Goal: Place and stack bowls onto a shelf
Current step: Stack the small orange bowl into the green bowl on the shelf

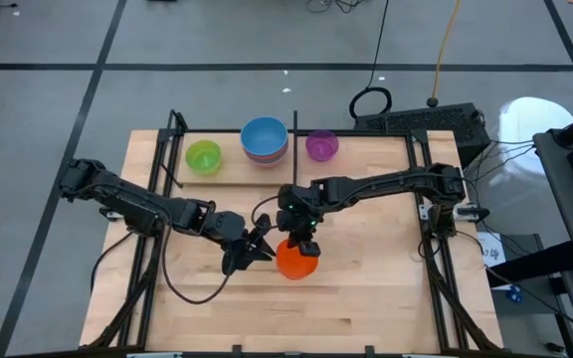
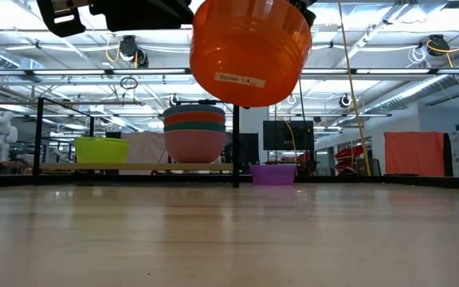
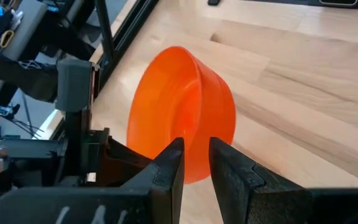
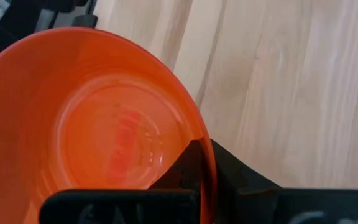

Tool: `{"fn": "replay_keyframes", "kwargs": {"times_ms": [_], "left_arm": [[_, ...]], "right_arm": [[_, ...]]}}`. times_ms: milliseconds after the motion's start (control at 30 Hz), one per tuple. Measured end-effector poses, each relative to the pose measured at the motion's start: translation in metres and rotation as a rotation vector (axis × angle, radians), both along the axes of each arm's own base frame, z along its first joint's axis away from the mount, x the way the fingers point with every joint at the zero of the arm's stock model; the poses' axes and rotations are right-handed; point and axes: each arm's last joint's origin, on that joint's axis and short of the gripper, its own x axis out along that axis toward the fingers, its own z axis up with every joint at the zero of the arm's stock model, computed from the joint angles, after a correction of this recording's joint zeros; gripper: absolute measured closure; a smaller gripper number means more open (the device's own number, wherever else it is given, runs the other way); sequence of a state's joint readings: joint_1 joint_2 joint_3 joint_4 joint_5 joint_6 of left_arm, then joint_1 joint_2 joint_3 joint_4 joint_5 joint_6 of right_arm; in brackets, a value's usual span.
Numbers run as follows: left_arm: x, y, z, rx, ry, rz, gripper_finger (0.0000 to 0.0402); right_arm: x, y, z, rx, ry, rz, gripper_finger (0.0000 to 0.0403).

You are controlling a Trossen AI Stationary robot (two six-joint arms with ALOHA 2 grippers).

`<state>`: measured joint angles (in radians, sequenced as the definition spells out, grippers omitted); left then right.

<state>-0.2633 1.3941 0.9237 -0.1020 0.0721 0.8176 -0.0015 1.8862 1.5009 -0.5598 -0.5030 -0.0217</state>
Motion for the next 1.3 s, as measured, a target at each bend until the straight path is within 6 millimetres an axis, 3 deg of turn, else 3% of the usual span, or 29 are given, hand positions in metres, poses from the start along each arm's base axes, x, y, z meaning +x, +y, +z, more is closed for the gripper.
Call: {"fn": "replay_keyframes", "kwargs": {"times_ms": [367,633,1000,1300], "left_arm": [[0.006,0.001,-0.008,-0.013,0.022,-0.059,0.0321],[0.014,-0.002,-0.009,0.038,-0.071,-0.116,0.0321],[0.02,-0.003,-0.022,-0.001,-0.002,-0.105,0.0321],[0.02,-0.004,-0.022,-0.003,-0.01,-0.118,0.0321]], "right_arm": [[0.004,0.005,0.002,0.016,-0.056,0.023,0.0403],[0.004,0.01,0.004,0.014,-0.075,0.055,0.0403],[0.002,0.011,0.001,0.009,-0.045,0.061,0.0403],[0.003,0.016,0.002,0.019,-0.074,0.094,0.0403]]}}
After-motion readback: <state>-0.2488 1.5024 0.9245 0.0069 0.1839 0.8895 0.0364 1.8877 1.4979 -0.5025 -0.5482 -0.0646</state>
